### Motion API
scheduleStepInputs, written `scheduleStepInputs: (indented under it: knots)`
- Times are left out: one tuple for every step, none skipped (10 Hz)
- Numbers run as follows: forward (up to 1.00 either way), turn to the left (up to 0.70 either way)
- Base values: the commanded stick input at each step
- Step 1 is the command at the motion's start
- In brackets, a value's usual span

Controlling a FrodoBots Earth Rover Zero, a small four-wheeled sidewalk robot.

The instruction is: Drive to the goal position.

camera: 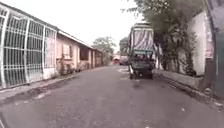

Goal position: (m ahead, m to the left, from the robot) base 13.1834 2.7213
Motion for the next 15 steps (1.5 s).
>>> scheduleStepInputs:
  knots:
    - [0.7,0.0]
    - [0.7,0.0]
    - [0.7,0.0]
    - [0.7,0.0]
    - [0.7,0.0]
    - [0.7,0.0]
    - [0.7,0.0]
    - [0.7,0.0]
    - [0.7,0.0]
    - [0.7,0.0]
    - [0.7,0.0]
    - [0.7,0.0]
    - [0.7,0.0]
    - [0.7,0.0]
    - [0.7,0.0]
